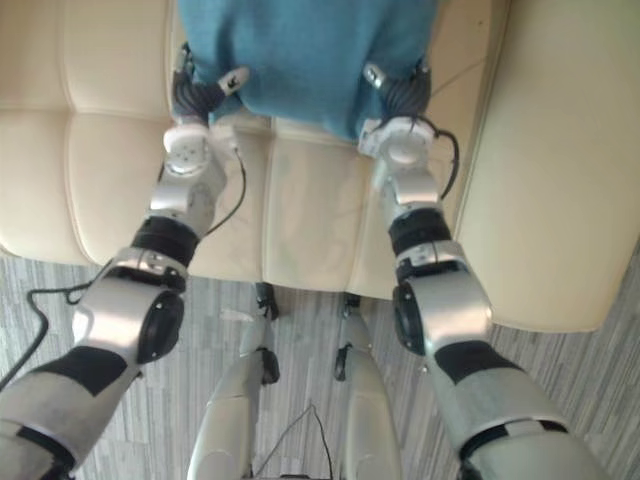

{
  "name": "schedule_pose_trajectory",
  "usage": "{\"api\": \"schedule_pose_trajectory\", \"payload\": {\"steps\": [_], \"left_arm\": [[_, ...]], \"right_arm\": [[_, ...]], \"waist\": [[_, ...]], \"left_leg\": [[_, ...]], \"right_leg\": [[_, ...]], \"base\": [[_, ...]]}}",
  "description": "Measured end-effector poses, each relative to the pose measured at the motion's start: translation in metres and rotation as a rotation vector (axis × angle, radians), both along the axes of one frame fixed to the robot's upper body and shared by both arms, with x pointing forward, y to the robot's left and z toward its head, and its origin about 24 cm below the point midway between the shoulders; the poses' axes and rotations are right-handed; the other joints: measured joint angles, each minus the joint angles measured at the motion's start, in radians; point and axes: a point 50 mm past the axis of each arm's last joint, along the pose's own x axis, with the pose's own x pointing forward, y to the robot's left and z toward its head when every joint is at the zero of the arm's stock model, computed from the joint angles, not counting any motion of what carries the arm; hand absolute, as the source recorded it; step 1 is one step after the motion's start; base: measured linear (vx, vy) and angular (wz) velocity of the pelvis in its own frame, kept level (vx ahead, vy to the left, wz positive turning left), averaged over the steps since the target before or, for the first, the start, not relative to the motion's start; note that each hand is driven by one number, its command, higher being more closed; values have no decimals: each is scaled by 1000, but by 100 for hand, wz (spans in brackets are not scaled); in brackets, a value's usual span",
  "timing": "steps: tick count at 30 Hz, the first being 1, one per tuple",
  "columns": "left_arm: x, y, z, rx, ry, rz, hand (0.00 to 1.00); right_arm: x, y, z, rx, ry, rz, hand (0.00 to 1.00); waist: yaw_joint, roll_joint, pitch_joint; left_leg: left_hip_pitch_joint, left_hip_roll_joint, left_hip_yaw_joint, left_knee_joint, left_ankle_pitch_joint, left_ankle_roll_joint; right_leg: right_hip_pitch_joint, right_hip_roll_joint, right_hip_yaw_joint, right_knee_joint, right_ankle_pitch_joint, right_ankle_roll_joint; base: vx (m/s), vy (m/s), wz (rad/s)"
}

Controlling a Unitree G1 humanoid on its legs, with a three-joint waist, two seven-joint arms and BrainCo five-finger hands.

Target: Pick up cushions and gather them together orderly.

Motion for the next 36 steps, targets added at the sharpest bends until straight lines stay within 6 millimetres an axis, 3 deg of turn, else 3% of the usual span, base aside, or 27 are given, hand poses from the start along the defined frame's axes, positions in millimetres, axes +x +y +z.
{"api": "schedule_pose_trajectory", "payload": {"steps": [4, 6, 8, 12, 15, 19, 22, 23, 24, 30, 36], "left_arm": [[-5, 41, -22, 10, 44, 84, 0], [-11, 61, -30, 5, 45, 124, 0], [-21, 81, -40, -7, 33, 157, 0], [-48, 98, -67, 13, 3, 182, 0], [-72, 91, -119, 4, 100, 143, 0], [-121, 55, -217, -53, 376, 23, 0], [-166, 42, -278, -81, 608, -20, 0], [-176, 42, -289, -84, 656, -18, 0], [-202, 43, -314, -95, 767, -7, 0], [-260, 46, -363, -131, 1061, 42, 0], [-300, 50, -385, -163, 1232, 84, 0]], "right_arm": [[-9, -18, -18, -16, -20, -3, 0], [-17, -37, -26, -37, -30, -39, 0], [-33, -65, -47, -20, -27, -104, 0], [-71, -91, -85, -52, -25, -143, 0], [-99, -93, -129, -78, 65, -106, 0], [-145, -72, -216, -33, 324, -14, 0], [-184, -54, -275, 37, 539, 31, 0], [-194, -51, -287, 53, 589, 32, 0], [-217, -44, -314, 76, 713, 40, 0], [-267, -35, -362, 180, 970, -8, 0], [-305, -37, -387, 267, 1140, -56, 0]], "waist": [[1, 0, 0], [2, 0, 0], [3, -1, 0], [7, -4, -1], [13, -7, -5], [14, -24, -27], [18, -38, -101], [18, -39, -119], [21, -39, -167], [32, -32, -269], [32, -32, -334]], "left_leg": [[17, 6, 3, 0, -1, -1], [32, 6, 3, 0, -1, -1], [76, 7, 2, 0, -2, -2], [159, 9, 1, 20, -31, -11], [224, 12, 1, 37, -60, -13], [325, 12, -1, 37, -85, -16], [382, 13, -1, 39, -103, -23], [397, 13, -2, 39, -107, -24], [440, 13, -2, 43, -127, -28], [539, 13, 3, 45, -163, -33], [640, 9, 12, 3, -168, -39]], "right_leg": [[7, 4, 0, 20, -11, -5], [14, 4, 1, 38, -16, -6], [57, 4, 0, 43, -25, -5], [134, 1, -1, 77, -63, -7], [202, 1, -3, 88, -91, -5], [295, 0, -9, 109, -131, -3], [354, 0, -17, 110, -156, 0], [371, 0, -19, 108, -161, 3], [417, -1, -22, 101, -175, 4], [528, -1, -23, 69, -194, 12], [617, 2, -22, 31, -200, 23]], "base": [[-17, 3, 0], [0, 0, 0], [-7, -6, 5], [19, -27, 4], [49, -54, 1], [85, -45, 4], [130, -27, 3], [170, -15, 5], [136, -4, 3], [76, 9, -1], [35, 21, -3]]}}
